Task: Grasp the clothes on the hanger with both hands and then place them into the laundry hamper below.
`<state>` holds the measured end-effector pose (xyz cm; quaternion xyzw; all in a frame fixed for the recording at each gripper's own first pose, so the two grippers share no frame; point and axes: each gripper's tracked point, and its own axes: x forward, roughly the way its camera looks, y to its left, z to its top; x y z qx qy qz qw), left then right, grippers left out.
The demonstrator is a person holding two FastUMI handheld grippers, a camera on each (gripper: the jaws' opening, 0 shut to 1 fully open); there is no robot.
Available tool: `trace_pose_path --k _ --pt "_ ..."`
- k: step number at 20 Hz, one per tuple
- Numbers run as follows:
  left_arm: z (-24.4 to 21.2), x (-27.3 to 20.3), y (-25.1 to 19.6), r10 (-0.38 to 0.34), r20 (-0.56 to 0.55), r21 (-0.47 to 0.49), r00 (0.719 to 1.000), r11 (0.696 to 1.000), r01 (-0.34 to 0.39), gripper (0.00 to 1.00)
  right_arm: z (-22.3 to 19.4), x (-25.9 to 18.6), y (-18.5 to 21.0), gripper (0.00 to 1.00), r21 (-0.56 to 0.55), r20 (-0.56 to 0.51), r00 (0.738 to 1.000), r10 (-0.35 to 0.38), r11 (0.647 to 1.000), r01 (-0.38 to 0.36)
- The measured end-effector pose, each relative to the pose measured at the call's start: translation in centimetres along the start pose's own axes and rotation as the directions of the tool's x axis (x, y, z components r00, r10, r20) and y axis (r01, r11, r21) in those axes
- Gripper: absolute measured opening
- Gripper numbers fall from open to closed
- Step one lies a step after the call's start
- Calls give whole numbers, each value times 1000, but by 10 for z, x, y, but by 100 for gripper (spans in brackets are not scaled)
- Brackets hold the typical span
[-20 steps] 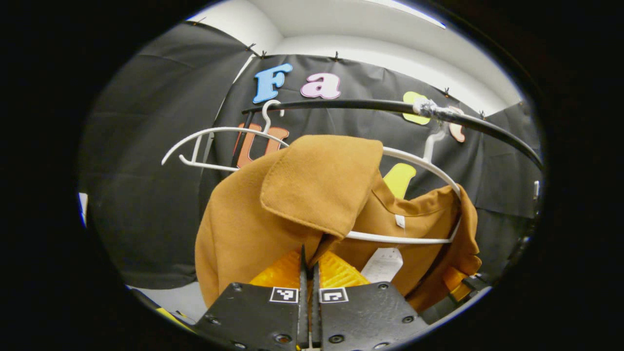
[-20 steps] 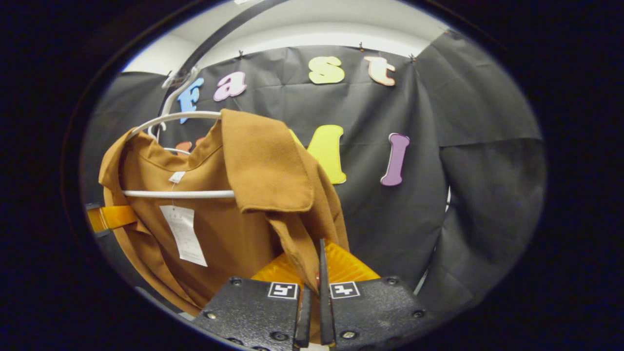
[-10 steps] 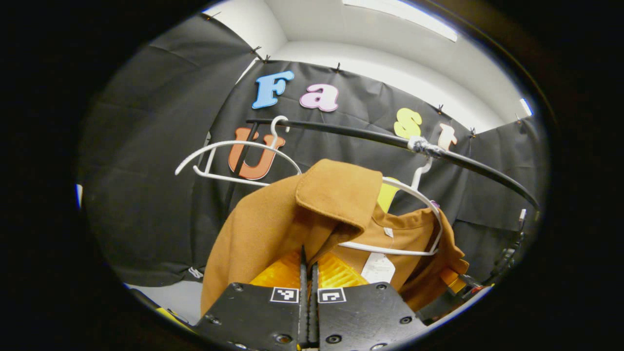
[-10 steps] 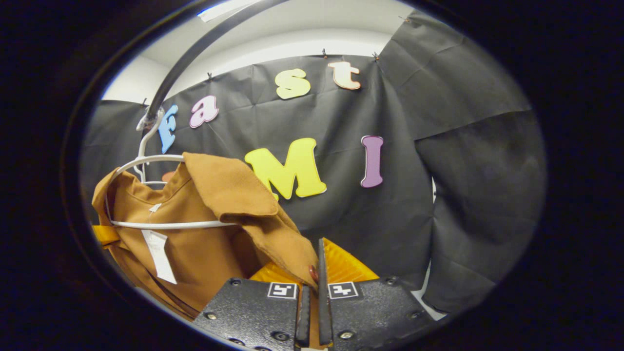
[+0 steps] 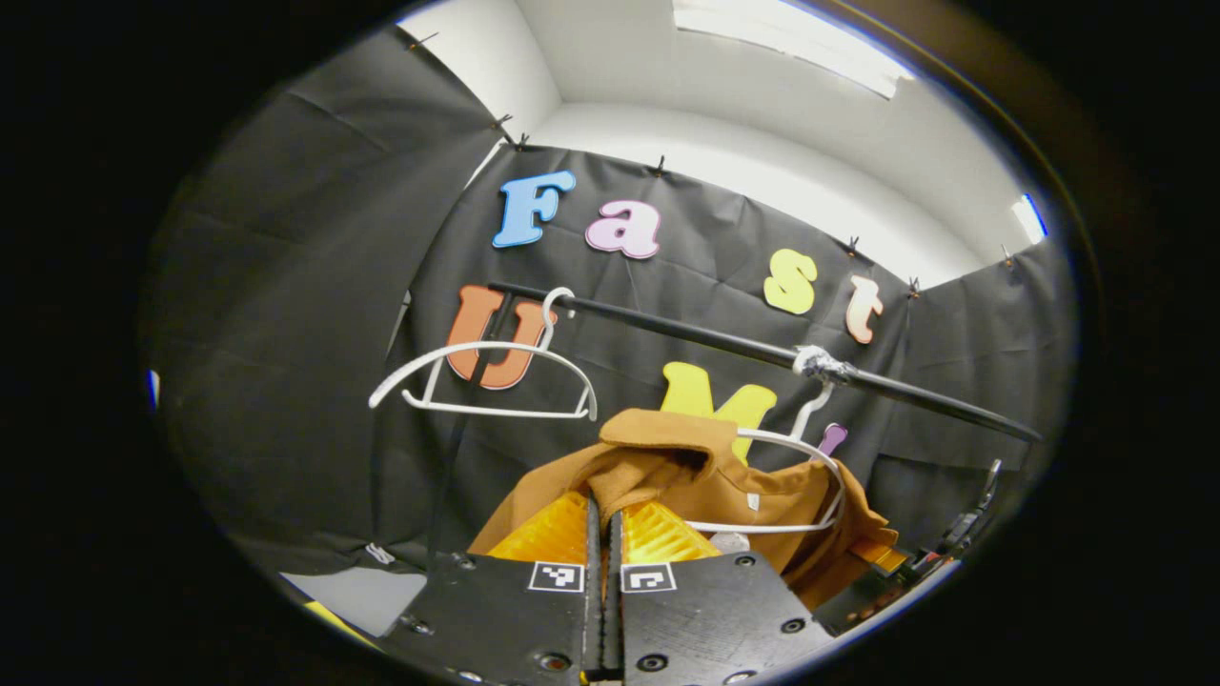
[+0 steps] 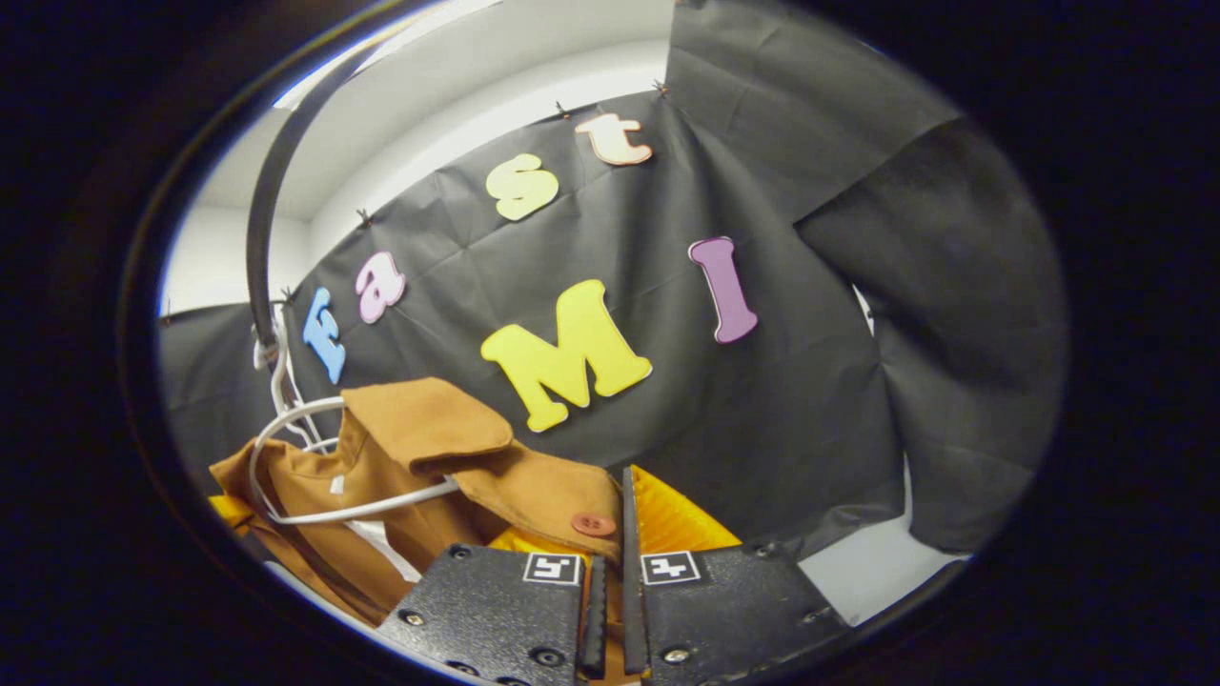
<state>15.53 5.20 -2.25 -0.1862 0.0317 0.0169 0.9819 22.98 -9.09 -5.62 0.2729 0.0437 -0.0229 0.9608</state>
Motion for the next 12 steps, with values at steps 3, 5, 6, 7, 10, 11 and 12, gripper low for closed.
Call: trace_pose_path --k 3,5,6,7,10,11,12 --pt "11 4 9 4 6 -8 1000 1000 -4 7 14 13 -7 8 88 17 1000 8 996 -9" --pt "20 8 15 4 12 -20 1000 1000 -4 7 20 20 -13 7 125 22 1000 9 992 -11" --pt "22 10 18 5 13 -25 1000 1000 -5 7 20 26 -13 6 150 17 1000 13 989 -15" --pt "24 12 20 4 12 -32 1000 999 -4 7 21 33 -14 5 176 10 1000 19 984 -20" --pt "30 14 22 -3 14 -45 1000 999 4 7 23 48 -13 5 216 -5 999 32 976 -30" --pt "33 16 24 -1 16 -42 1000 999 2 6 23 49 -15 5 221 -6 999 33 975 -31" --pt "33 18 26 -3 13 -45 1000 999 4 7 26 53 -16 5 228 -9 999 33 973 -30"
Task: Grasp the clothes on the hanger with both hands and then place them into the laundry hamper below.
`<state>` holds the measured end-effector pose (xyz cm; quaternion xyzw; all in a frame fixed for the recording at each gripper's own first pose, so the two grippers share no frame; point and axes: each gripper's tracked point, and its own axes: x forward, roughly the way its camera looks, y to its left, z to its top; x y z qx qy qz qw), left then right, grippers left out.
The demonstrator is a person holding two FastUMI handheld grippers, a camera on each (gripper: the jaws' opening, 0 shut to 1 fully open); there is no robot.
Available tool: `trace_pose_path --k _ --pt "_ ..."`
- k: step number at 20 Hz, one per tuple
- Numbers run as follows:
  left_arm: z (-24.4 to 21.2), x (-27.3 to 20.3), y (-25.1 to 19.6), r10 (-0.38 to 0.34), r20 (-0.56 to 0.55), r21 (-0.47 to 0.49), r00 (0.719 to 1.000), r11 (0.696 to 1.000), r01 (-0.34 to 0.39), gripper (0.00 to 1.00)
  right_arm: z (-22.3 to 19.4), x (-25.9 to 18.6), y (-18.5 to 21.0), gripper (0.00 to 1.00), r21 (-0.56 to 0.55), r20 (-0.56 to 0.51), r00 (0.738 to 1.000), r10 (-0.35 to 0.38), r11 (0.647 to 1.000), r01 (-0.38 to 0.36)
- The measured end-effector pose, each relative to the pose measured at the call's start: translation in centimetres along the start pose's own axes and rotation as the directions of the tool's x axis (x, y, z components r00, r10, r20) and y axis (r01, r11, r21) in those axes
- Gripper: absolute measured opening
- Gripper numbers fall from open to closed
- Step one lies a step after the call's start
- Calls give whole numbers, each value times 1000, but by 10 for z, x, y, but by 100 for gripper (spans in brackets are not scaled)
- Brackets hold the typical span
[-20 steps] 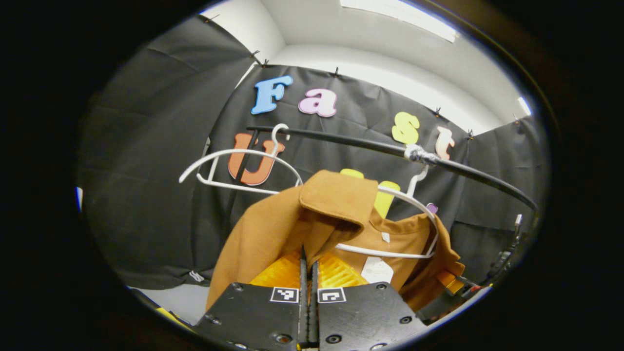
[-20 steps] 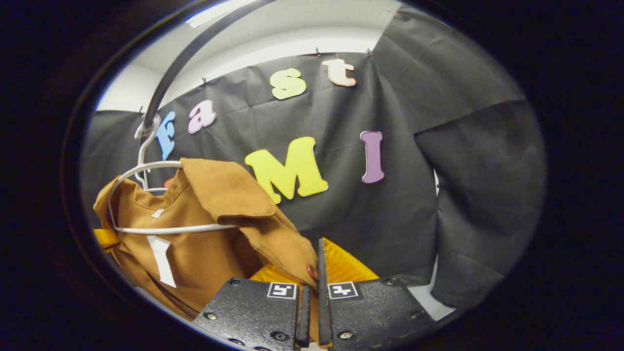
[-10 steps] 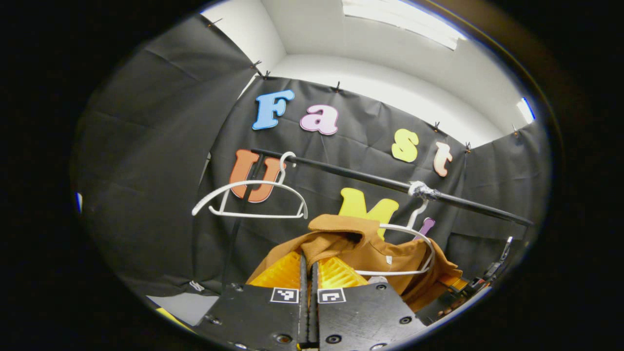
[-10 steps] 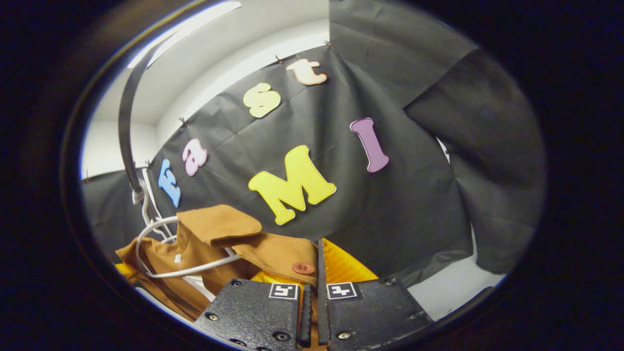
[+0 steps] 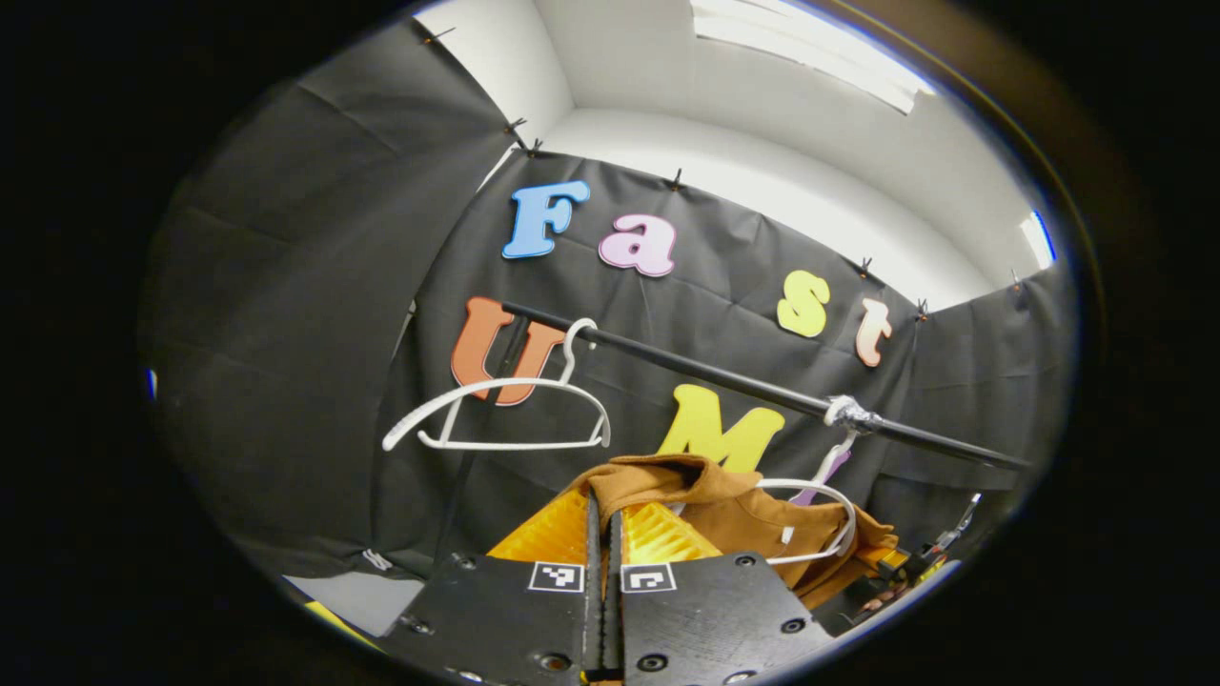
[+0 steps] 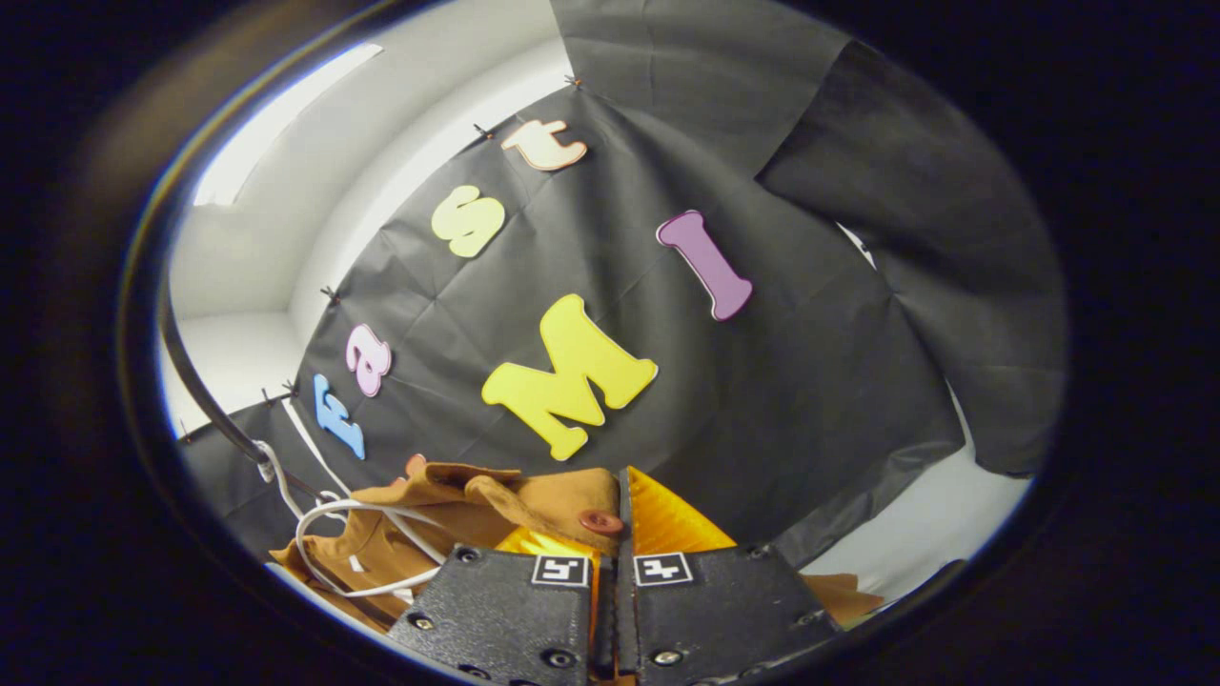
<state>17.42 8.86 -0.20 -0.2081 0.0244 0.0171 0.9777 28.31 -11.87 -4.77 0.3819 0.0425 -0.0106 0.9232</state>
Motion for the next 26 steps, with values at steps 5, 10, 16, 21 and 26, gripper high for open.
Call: trace_pose_path --k 5,10,16,21,26 --pt "2 10 8 -19 -20 -64 1000 998 18 6 -1 18 -3 4 37 -31 1000 3 999 -2" --pt "-1 17 19 -37 -38 -136 999 990 32 7 -12 32 -9 4 52 -78 997 19 999 -15" --pt "-30 13 40 -21 -106 -252 994 968 -6 0 -35 44 -24 4 39 -144 989 9 999 -3" --pt "-54 4 55 -10 -155 -258 988 966 -30 0 -55 41 -42 4 15 -189 982 -13 1000 16" --pt "-74 -9 61 5 -188 -246 982 968 -52 0 -71 34 -56 4 -19 -227 973 -36 999 32"
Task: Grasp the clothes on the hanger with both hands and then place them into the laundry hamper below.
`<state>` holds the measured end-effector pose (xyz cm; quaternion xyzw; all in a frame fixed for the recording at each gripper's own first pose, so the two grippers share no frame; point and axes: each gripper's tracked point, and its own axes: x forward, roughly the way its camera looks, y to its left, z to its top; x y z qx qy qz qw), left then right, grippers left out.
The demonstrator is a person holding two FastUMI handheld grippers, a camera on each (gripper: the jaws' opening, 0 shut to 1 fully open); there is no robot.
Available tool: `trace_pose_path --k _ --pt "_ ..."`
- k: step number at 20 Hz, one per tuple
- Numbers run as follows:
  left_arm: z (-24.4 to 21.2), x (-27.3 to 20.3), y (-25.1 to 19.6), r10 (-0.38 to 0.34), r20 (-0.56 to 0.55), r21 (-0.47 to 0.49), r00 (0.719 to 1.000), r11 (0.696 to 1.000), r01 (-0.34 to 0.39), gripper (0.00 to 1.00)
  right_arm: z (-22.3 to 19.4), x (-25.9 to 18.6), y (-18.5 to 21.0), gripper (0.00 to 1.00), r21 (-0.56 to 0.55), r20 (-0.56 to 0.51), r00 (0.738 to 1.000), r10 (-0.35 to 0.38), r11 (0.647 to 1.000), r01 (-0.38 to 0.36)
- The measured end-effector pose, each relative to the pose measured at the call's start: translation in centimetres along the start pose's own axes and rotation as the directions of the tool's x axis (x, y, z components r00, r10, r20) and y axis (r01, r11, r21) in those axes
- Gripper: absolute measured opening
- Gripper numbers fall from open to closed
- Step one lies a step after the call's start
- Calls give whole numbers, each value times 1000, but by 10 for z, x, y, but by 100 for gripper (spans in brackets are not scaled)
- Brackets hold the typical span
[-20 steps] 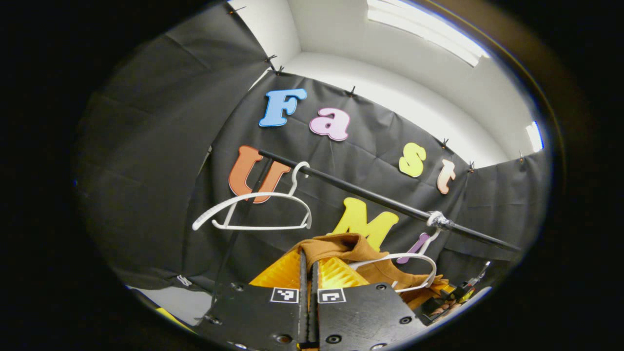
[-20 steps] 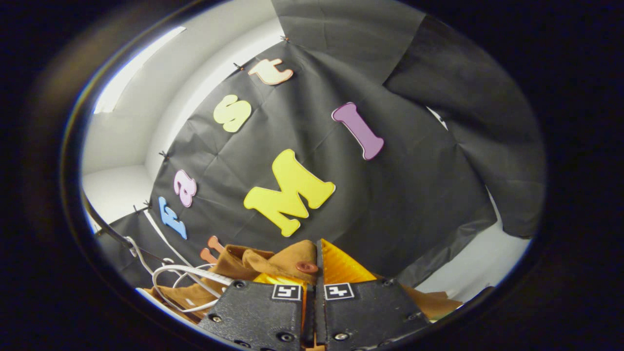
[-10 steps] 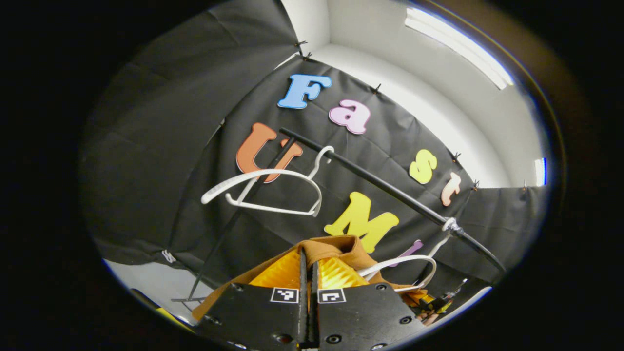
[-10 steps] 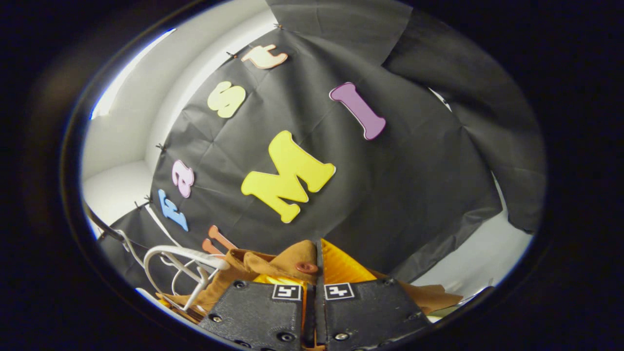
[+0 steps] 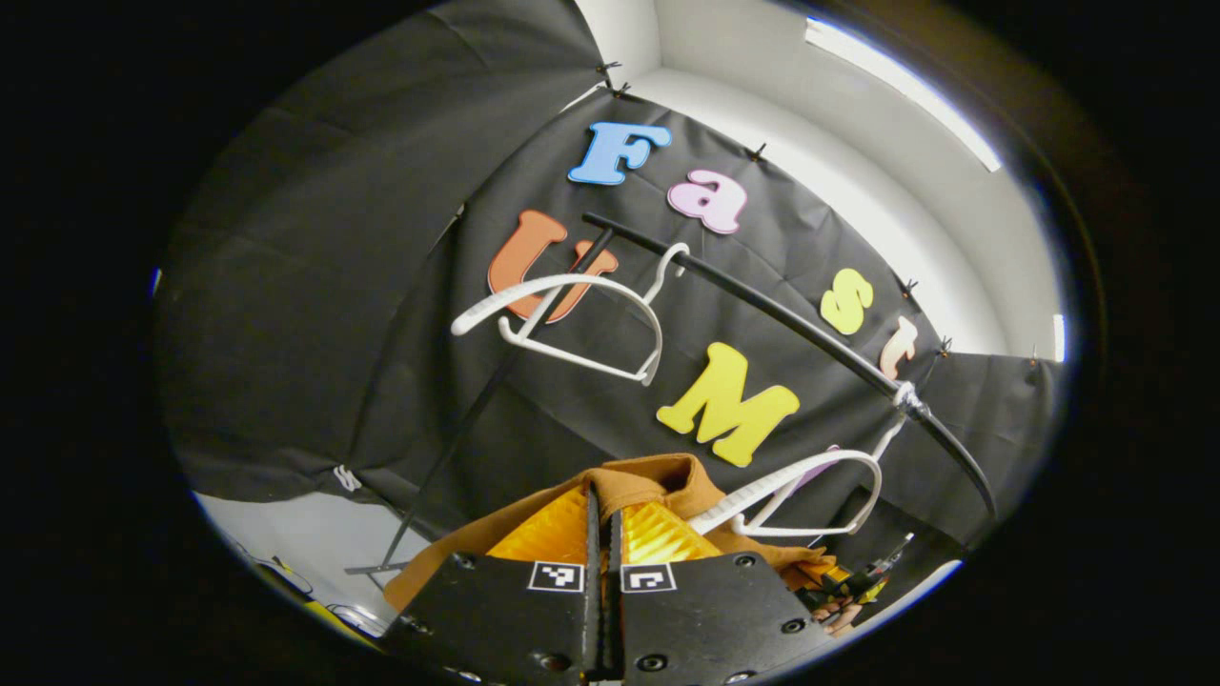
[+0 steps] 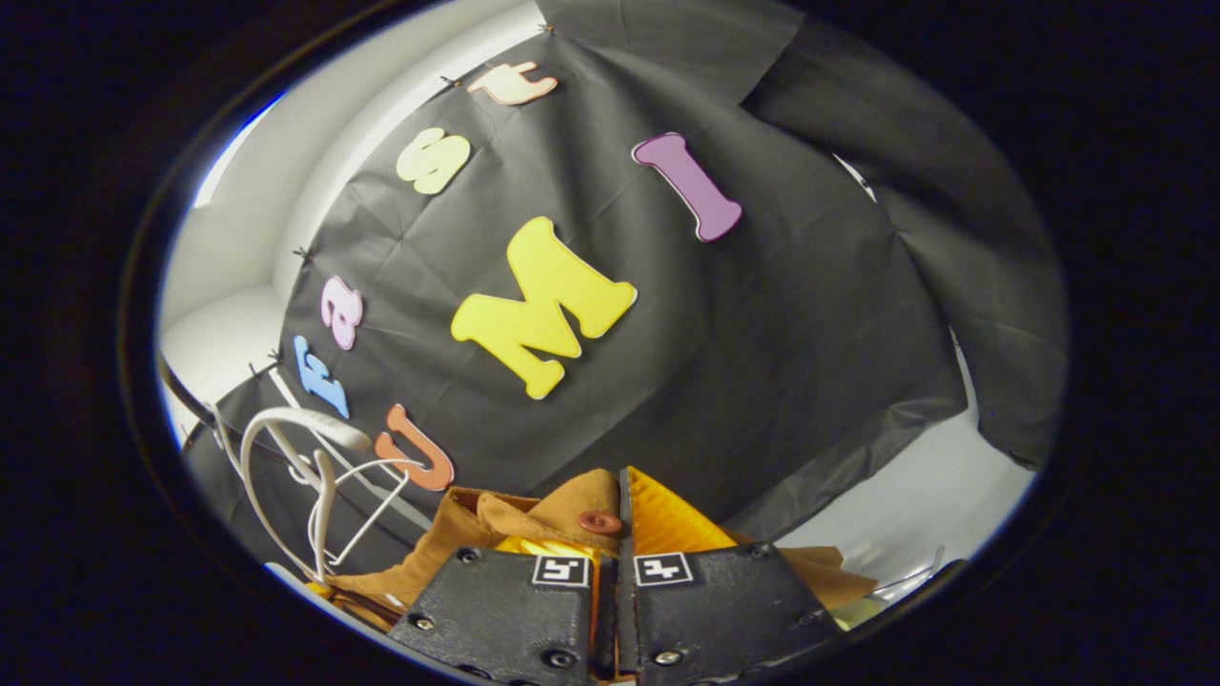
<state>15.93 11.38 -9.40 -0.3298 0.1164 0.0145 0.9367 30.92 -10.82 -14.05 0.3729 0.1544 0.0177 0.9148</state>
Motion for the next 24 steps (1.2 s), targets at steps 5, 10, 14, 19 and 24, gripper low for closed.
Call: trace_pose_path --k 5,10,14,19,24 --pt "-24 -18 4 2 -31 24 1000 1000 -1 0 -25 -8 -7 4 -37 -52 999 -16 999 14" --pt "-41 -32 -19 -65 -76 88 995 994 72 0 -54 -30 1 4 -85 -96 995 -19 996 11" --pt "-41 -44 -48 -176 -105 128 979 974 189 1 -72 -58 20 4 -107 -82 997 -4 994 -5" --pt "-46 -63 -91 -321 -175 201 931 914 353 1 -91 -104 70 4 -151 -55 998 34 988 -42" --pt "-48 -86 -135 -476 -236 183 848 835 519 0 -109 -149 128 4 -203 -38 996 80 975 -86"
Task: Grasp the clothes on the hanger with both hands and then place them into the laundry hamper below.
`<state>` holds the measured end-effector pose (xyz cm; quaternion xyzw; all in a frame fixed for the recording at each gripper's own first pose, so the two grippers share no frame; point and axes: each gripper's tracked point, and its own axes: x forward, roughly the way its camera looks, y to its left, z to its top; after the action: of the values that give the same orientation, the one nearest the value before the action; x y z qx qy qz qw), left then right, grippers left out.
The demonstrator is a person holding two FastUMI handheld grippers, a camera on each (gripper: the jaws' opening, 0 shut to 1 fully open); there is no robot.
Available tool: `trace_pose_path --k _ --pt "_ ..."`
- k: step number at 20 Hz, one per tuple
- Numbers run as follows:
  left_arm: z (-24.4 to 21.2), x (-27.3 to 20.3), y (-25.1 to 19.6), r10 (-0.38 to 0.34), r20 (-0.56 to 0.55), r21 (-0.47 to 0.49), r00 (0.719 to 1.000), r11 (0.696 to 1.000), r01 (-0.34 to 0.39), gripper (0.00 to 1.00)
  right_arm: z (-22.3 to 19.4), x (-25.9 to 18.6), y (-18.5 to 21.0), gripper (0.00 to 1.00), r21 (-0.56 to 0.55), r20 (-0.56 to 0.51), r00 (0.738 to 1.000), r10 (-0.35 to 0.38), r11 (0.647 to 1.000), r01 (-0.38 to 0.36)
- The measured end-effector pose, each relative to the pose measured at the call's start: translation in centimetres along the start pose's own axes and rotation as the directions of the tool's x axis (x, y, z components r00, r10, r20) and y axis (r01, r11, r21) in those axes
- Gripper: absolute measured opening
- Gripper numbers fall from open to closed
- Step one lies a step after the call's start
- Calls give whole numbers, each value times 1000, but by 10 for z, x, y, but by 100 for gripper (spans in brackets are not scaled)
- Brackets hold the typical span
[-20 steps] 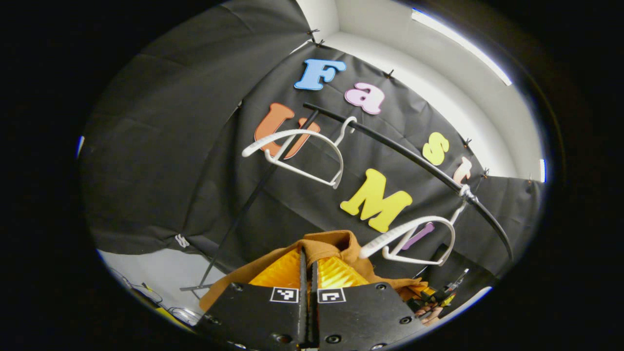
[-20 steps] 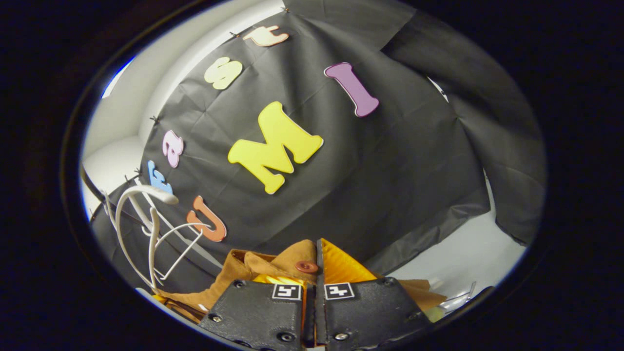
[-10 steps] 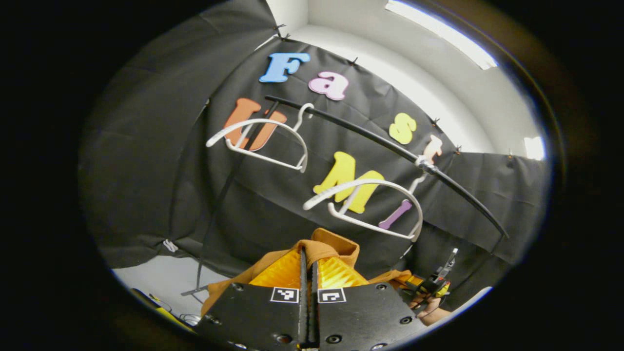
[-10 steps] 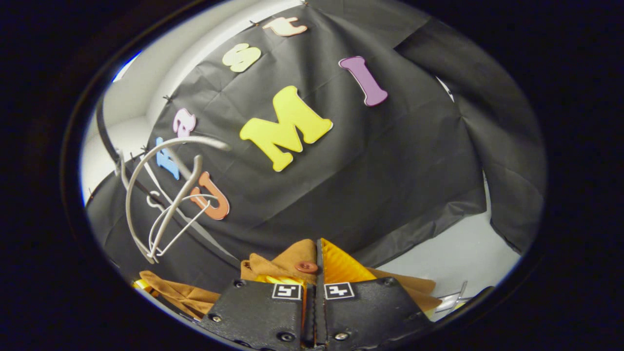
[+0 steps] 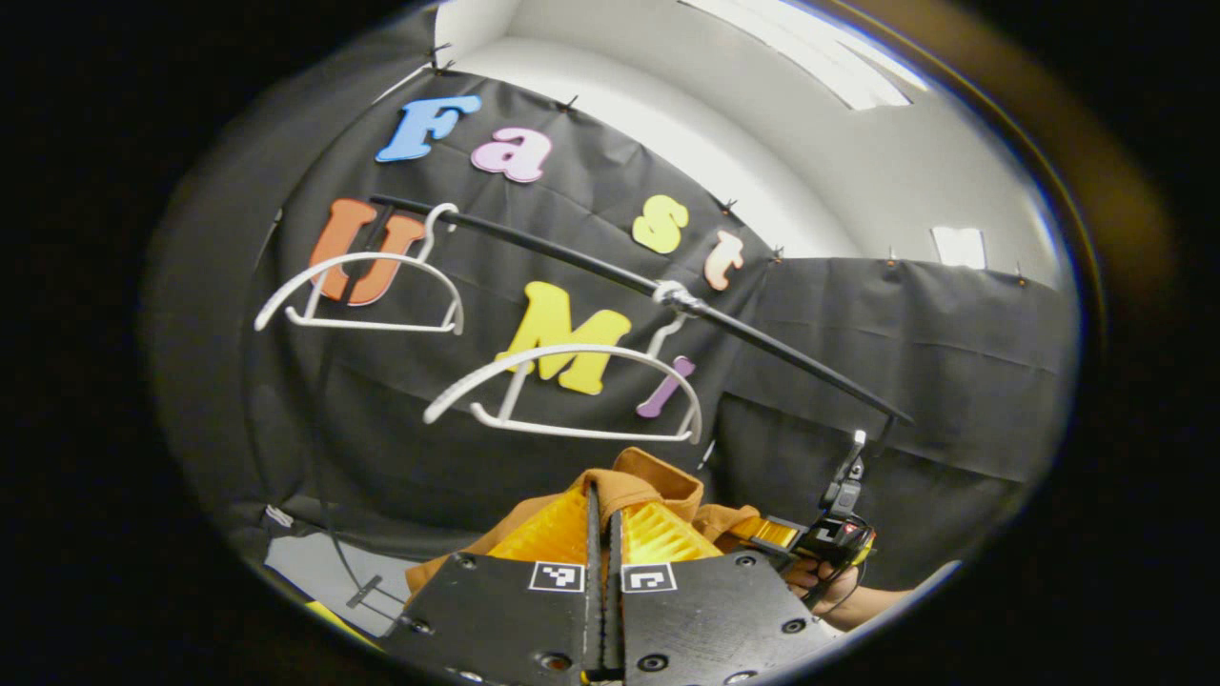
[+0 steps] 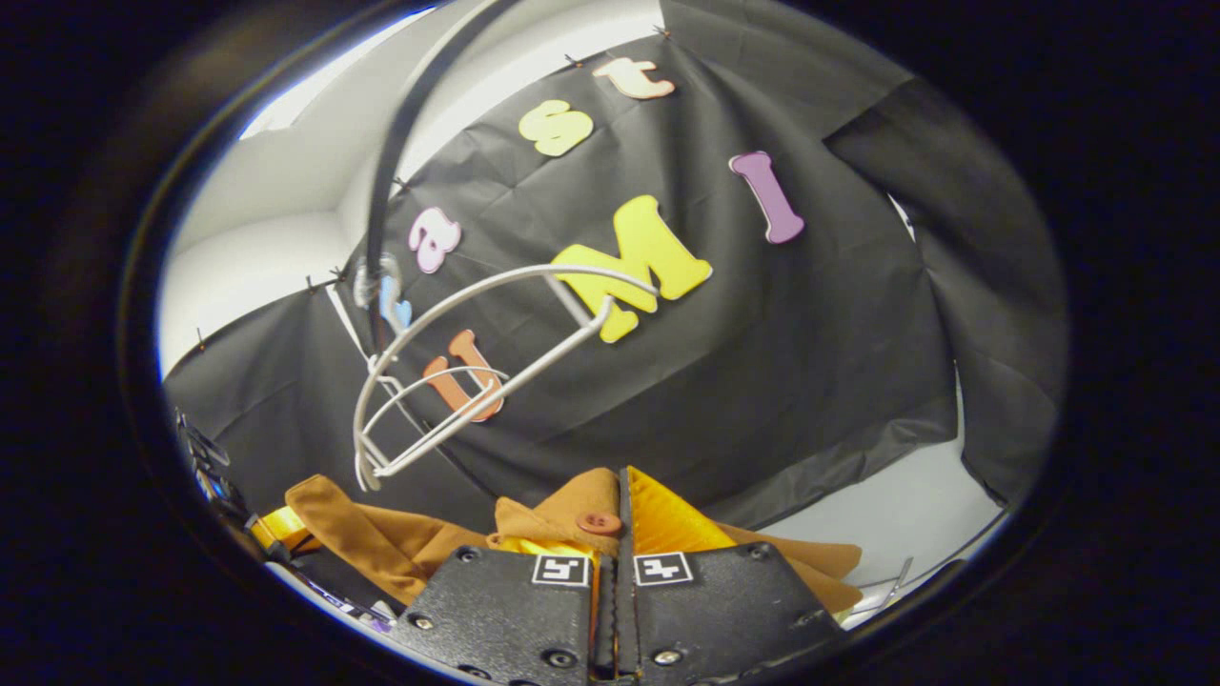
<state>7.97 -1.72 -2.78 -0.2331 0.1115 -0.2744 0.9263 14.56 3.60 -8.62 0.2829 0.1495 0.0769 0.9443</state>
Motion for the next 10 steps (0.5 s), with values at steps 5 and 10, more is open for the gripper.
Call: trace_pose_path --k 5,10 --pt "-2 5 -12 -31 -29 70 999 997 33 7 -17 -21 48 4 -28 -22 999 39 999 -40" --pt "-8 5 -39 -69 -67 86 995 994 74 7 -34 -21 78 5 -23 -76 988 132 991 -134"
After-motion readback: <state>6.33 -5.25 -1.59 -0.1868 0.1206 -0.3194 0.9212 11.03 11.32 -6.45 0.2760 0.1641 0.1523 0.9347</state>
